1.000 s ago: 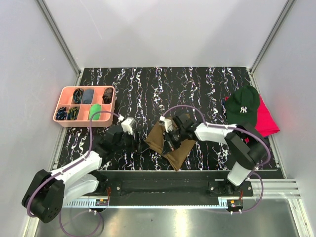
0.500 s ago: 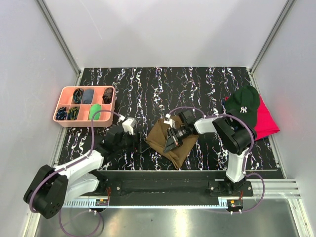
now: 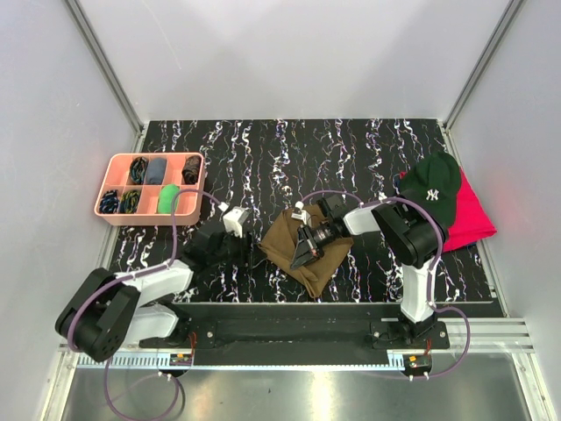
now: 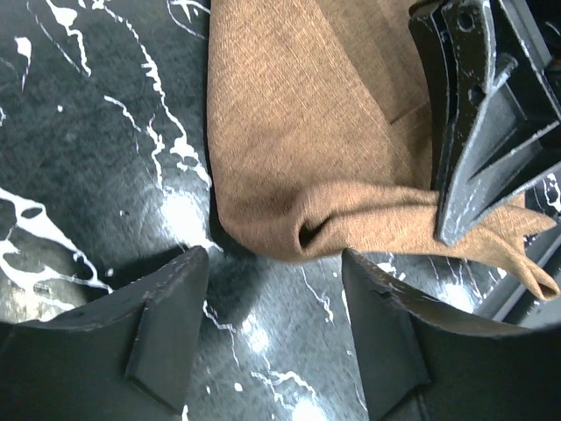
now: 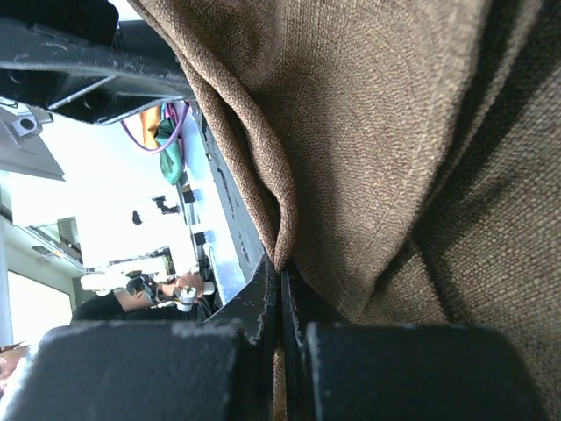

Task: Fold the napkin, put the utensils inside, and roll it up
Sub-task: Roll the napkin with the utensil

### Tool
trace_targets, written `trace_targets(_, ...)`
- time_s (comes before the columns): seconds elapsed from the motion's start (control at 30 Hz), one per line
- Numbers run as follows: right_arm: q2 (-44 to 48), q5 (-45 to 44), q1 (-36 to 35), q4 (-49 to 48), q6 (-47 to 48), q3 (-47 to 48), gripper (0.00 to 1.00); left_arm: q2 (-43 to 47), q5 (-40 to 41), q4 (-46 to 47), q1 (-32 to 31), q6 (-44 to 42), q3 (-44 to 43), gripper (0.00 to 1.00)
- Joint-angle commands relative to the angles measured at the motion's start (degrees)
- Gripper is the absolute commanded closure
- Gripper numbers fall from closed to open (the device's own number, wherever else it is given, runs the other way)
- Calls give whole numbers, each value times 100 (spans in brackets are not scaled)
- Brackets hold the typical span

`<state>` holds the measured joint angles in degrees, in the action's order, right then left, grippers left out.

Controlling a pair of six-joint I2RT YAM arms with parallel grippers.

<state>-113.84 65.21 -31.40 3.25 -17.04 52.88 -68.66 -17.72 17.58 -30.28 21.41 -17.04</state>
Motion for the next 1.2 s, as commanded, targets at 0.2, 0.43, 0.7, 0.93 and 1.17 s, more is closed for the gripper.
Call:
trace_targets(0.2, -147, 185, 63, -149, -63, 170, 100, -498, -74, 1519, 154, 83, -186, 39)
trace_targets(0.43, -173, 211, 64, -149, -72, 170, 100, -1175, -425, 1634, 418, 144, -467, 40)
trace_targets(0.7, -173, 220, 64, -149, -72, 170, 100, -1641, -575, 1547, 444, 30, -722, 44)
trace_targets(0.93, -182, 229, 72, -149, -72, 179, 100, -1879, -672, 1546, 444, 100, -713, 51)
trace_targets(1.17, -165, 185, 72, -140, -98, 179, 100, -2054, -830, 1581, 436, 232, -643, 74)
